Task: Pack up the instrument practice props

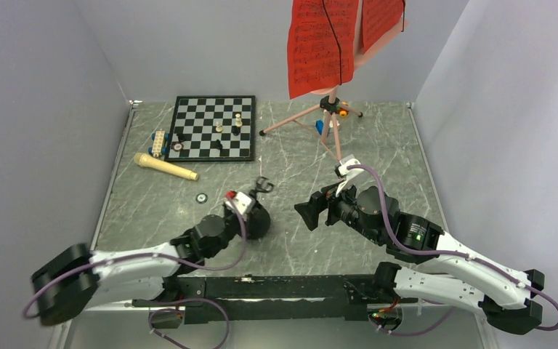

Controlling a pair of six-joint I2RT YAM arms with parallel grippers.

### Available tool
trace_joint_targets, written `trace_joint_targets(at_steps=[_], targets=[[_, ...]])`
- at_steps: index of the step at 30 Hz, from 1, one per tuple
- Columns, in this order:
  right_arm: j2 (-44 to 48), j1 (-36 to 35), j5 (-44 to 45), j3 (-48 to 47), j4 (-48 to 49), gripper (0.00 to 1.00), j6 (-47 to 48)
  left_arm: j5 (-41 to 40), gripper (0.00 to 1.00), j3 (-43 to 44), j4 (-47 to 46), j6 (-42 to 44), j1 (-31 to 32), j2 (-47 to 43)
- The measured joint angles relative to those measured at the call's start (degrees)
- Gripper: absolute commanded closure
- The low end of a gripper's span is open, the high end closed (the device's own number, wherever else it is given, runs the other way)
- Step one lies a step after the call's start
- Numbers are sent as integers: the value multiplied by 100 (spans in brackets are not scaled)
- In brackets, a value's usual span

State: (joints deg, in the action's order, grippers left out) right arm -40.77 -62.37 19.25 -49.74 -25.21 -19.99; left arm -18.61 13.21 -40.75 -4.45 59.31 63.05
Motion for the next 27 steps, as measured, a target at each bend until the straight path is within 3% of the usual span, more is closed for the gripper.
trace_joint_targets(at_steps=[4,7,10,14,19,27], targets=[[-28,0,-9,4,42,0,39,-675,100,188,1788,-470,-546,-1781],[-76,0,-31,50,151,0,55,-890,100,450,2911,-876,-1539,-2677],[-111,0,-57,131,238,0,57,-1143,100,682,3777,-1193,-2610,-3036],[-129,2,-181,214,313,0,59,-1259,100,960,4426,-1585,-4096,-2608],[-114,2,-358,354,492,0,46,-1054,100,1005,4568,-1893,-5591,-1731],[-9,2,-592,546,717,0,35,-960,100,1016,3571,-1464,-6758,-634]])
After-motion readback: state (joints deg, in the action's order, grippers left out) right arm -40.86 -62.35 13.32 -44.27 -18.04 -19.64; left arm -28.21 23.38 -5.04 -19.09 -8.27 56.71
